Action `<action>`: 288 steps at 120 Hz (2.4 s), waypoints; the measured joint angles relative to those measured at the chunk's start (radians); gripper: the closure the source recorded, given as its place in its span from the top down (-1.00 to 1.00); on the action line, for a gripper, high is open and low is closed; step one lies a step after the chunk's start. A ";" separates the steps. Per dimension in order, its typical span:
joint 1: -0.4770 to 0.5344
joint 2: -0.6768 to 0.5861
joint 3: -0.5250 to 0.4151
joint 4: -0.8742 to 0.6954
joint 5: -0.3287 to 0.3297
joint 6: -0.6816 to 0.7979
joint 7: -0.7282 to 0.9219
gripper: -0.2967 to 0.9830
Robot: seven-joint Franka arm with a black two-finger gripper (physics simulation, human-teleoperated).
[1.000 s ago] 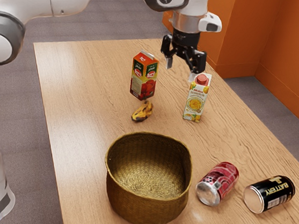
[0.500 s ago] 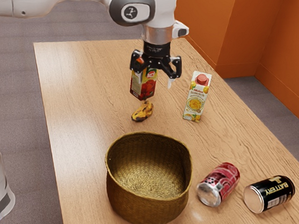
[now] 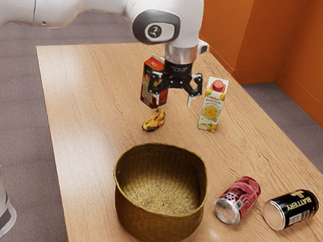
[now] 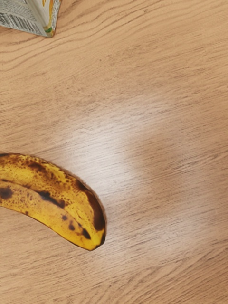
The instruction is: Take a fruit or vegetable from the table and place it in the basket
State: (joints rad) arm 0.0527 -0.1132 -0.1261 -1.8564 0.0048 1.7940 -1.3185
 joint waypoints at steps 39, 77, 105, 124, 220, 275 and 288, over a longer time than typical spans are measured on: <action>-0.002 0.011 0.055 -0.029 -0.001 -0.020 -0.079 0.53; 0.000 0.017 0.142 -0.067 -0.025 -0.010 -0.115 0.53; 0.004 -0.013 0.149 -0.150 -0.034 0.052 -0.120 0.53; 0.004 -0.016 0.149 -0.174 -0.031 0.087 -0.123 0.54; 0.004 -0.034 0.165 -0.213 0.013 0.160 0.174 0.53; 0.005 -0.044 0.198 -0.245 0.010 0.169 0.355 0.54; 0.004 -0.043 0.197 -0.245 0.024 0.173 0.382 0.54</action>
State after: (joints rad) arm 0.0562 -0.1565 0.0709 -2.1019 0.0292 1.9671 -0.9361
